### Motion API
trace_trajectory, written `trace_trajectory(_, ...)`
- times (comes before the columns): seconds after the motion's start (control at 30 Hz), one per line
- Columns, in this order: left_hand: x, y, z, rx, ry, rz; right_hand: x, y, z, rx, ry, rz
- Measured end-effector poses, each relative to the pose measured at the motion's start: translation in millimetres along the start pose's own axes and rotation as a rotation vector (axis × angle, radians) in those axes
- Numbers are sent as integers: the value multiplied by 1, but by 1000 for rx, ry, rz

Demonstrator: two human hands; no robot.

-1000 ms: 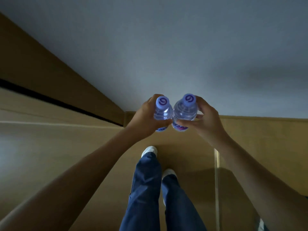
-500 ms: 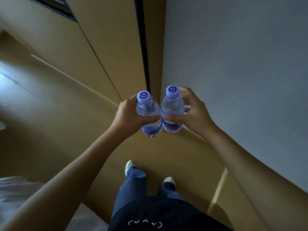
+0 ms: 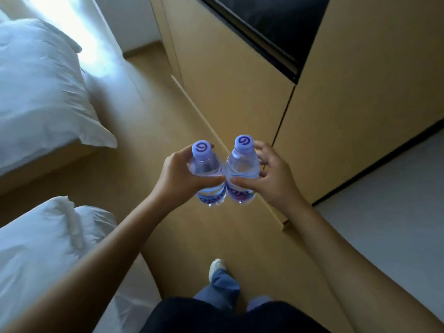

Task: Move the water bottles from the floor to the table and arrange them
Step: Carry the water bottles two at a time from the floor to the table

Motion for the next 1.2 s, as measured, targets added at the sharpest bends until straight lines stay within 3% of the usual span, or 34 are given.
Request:
trace_trajectory(0.4, 101, -152, -114, -263, -70, 17, 29, 154, -188, 219, -31, 62)
trace_trajectory(0.9, 159, -304, -406, -395, -92, 37, 78, 281, -550, 374, -163, 186)
trace_trajectory(1.2, 243, -413, -569, -470, -150, 55, 90, 387, -744, 402, -192, 214)
Point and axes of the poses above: each hand's wrist, its own z-axis away from the middle knuckle, its own y-axis out of the palm, x = y × z, the point moved 8 cm from there along -z, towards the middle knuckle, and after that the axes turned 2 degrees about -z, right-handed, at the moved point
